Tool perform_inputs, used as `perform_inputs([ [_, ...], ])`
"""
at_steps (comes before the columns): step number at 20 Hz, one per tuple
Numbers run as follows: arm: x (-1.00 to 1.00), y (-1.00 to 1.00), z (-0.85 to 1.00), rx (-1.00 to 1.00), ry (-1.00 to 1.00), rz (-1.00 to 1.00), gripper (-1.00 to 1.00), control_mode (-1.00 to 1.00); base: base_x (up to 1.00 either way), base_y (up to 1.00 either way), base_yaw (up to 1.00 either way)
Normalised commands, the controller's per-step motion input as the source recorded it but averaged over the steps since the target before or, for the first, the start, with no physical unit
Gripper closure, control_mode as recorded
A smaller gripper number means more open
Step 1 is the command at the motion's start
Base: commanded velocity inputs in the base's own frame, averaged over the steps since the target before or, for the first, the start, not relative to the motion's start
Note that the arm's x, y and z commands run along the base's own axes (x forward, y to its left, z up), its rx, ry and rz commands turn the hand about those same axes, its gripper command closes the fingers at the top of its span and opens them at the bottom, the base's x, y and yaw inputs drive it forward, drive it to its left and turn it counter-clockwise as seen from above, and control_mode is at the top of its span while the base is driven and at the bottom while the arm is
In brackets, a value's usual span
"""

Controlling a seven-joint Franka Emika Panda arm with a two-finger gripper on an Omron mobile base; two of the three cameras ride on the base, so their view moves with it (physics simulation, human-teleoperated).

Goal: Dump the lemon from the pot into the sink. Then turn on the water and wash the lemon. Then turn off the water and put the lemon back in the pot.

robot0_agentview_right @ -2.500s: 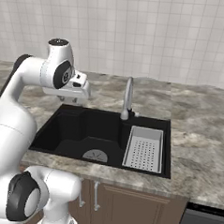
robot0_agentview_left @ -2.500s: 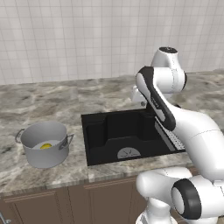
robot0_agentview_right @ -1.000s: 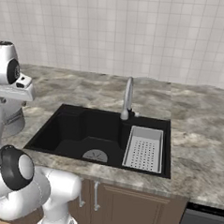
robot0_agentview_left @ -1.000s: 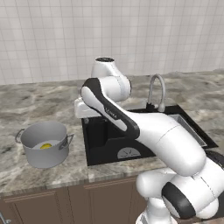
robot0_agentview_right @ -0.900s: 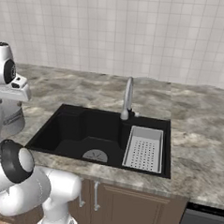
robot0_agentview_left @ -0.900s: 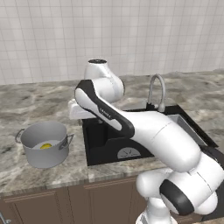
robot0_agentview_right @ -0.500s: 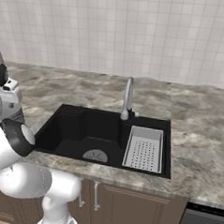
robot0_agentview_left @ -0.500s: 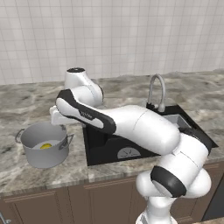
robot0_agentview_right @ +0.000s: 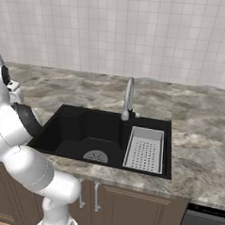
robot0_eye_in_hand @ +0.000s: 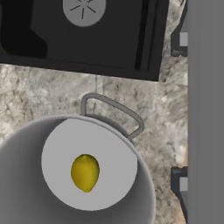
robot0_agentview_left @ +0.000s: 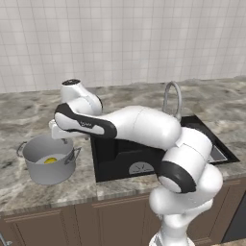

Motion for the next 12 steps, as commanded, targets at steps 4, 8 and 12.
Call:
perform_inputs([
  [4,0.44,0.01,-0.26,-0.01,0.0,-0.02,-1.0,-1.0,0.0,0.0,0.0],
  [8,0.42,0.02,-0.28,0.0,0.0,-0.03,-1.0,-1.0,0.0,0.0,0.0],
  [12,0.28,0.12,-0.27,0.0,0.0,-0.02,-1.0,-1.0,0.0,0.0,0.0],
])
